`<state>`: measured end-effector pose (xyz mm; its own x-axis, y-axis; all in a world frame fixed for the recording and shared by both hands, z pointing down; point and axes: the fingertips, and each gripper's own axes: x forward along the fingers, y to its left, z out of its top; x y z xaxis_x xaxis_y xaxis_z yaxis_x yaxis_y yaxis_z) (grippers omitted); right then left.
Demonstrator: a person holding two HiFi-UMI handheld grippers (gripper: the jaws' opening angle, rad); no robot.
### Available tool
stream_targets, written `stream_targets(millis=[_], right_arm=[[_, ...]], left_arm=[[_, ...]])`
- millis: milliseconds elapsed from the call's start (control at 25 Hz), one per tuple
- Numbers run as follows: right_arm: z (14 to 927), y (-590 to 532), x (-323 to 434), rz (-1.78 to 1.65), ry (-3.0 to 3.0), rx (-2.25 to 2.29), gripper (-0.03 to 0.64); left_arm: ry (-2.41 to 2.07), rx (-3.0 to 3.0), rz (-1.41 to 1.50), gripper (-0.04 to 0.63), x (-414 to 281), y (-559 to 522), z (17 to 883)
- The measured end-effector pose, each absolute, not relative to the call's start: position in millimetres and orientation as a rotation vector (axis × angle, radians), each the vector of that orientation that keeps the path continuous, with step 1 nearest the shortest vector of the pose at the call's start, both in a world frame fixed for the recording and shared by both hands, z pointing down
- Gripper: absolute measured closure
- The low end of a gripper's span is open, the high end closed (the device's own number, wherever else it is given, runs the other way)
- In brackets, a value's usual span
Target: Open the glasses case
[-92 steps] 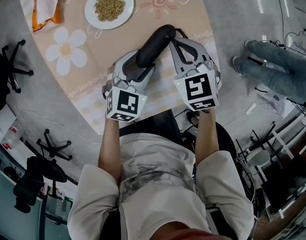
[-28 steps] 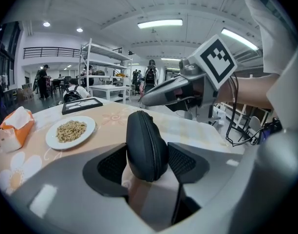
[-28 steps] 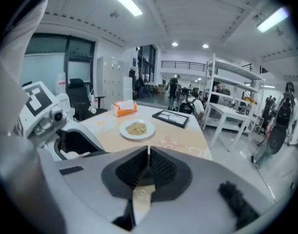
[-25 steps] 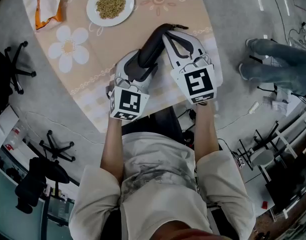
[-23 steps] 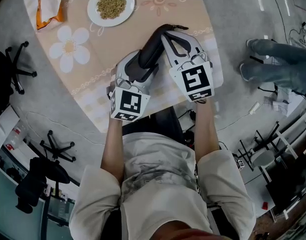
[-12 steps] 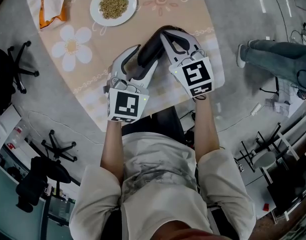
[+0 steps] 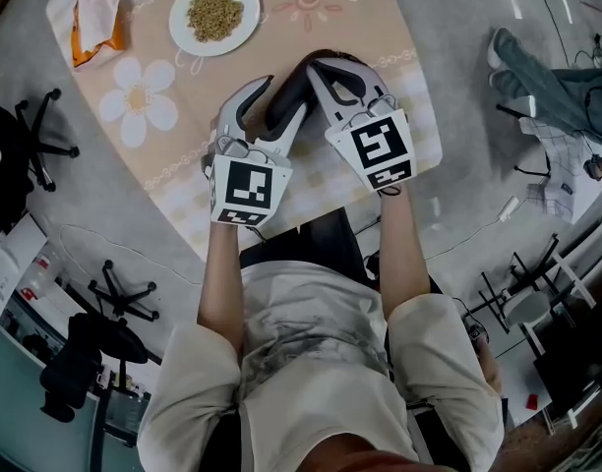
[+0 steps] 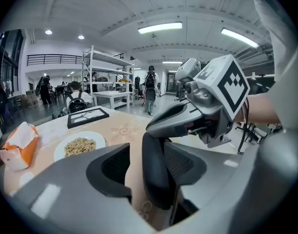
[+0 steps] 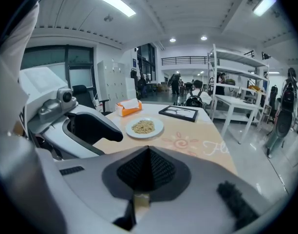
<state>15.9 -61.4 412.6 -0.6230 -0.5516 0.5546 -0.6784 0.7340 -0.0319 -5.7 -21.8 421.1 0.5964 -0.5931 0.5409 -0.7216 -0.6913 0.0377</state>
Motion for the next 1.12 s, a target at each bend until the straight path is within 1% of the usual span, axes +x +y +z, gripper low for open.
stream_targets(millis=[200, 360, 480, 600, 840, 1120], right_arm=[[408.5, -59.5, 13.8, 0.299, -2.410, 0.937, 0.600], [403.0, -47.8, 11.2, 0.327, -2.462, 0.921, 0.600], [406.2, -43.5, 14.0, 0.340, -2.459, 0.924, 0.600], [407.5, -39.9, 15.3, 0.287, -2.420, 0.895, 0.600], [409.3, -33.8, 15.9, 0.177, -2.343, 0.855, 0.601], [410.8, -29.7, 18.2, 0.127, -2.295, 0.831, 0.600]], left_arm=[[-1.065, 2.571, 0.754, 0.367, -5.9, -23.1, 423.7], [-1.083, 2.589, 0.754, 0.380, -9.2, -30.3, 418.3], [-1.058, 2.602, 0.755, 0.373, -7.3, -30.8, 417.3], [-1.062, 2.584, 0.793, 0.377, -8.2, -26.7, 423.3], [-1.108, 2.560, 0.856, 0.413, -17.4, -29.0, 427.4], [-1.123, 2.536, 0.894, 0.413, -21.3, -32.0, 432.9]])
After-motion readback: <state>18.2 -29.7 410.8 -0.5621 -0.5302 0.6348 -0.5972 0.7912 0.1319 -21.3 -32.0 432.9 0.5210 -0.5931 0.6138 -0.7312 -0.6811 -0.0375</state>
